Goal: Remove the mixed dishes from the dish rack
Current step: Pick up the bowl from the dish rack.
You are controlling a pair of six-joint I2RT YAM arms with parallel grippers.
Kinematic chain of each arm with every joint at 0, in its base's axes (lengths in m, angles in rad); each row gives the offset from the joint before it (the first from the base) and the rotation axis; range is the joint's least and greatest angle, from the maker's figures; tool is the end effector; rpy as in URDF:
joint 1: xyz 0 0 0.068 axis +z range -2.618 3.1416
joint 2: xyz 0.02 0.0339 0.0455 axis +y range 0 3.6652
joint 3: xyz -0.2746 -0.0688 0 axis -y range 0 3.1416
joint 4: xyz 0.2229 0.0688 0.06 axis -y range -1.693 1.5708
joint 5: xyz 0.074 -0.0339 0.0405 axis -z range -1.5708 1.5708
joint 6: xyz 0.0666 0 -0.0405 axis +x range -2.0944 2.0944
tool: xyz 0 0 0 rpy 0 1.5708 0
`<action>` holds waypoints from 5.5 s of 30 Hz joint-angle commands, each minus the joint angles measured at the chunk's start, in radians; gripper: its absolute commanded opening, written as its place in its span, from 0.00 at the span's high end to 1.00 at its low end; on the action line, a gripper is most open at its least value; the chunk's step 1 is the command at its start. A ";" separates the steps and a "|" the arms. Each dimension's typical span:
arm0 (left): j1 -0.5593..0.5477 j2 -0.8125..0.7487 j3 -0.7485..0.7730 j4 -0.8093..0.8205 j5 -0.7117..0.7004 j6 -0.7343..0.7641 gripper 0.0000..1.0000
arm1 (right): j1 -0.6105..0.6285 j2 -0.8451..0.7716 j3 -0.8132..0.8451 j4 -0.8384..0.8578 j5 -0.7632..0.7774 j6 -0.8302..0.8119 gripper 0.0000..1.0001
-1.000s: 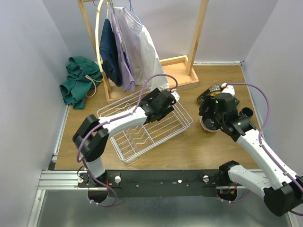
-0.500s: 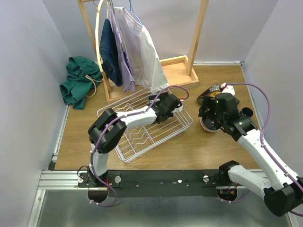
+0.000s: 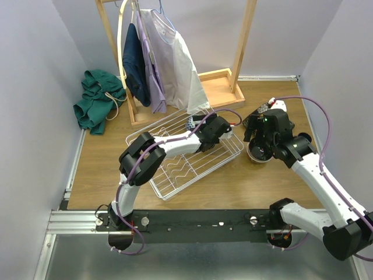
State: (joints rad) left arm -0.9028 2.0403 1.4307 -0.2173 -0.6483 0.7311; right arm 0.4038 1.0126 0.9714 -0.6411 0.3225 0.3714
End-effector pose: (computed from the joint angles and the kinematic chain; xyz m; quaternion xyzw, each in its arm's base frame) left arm 0.3087 -0.3263 0.1864 0.5646 0.6888 0.2661 0.3687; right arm 0.1979 0.0616 0.3107 0.0546 0.8922 0.0261 0.4475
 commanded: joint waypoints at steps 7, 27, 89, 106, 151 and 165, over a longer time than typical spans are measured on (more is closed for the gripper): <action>-0.030 -0.032 0.031 -0.151 0.059 -0.012 0.01 | -0.006 0.023 0.043 -0.031 -0.011 -0.029 0.00; -0.018 0.066 0.014 0.015 0.068 0.034 0.01 | -0.006 0.026 0.021 -0.025 -0.054 -0.019 0.00; -0.002 -0.181 -0.015 -0.232 0.168 -0.231 0.44 | -0.006 0.009 0.043 0.058 -0.085 -0.012 0.00; 0.061 -0.334 -0.004 -0.320 0.351 -0.719 0.44 | -0.006 -0.039 -0.016 0.152 -0.206 0.057 0.00; 0.286 -0.911 -0.578 0.404 0.963 -1.538 0.41 | -0.006 0.363 -0.145 0.843 -0.872 0.399 0.03; 0.286 -0.922 -0.641 0.493 1.001 -1.601 0.41 | -0.006 0.428 -0.163 0.994 -0.990 0.457 0.53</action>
State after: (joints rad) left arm -0.6216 1.1500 0.8047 0.1722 0.3225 -0.8379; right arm 0.4038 1.4265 0.8162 0.2729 -0.6090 0.8047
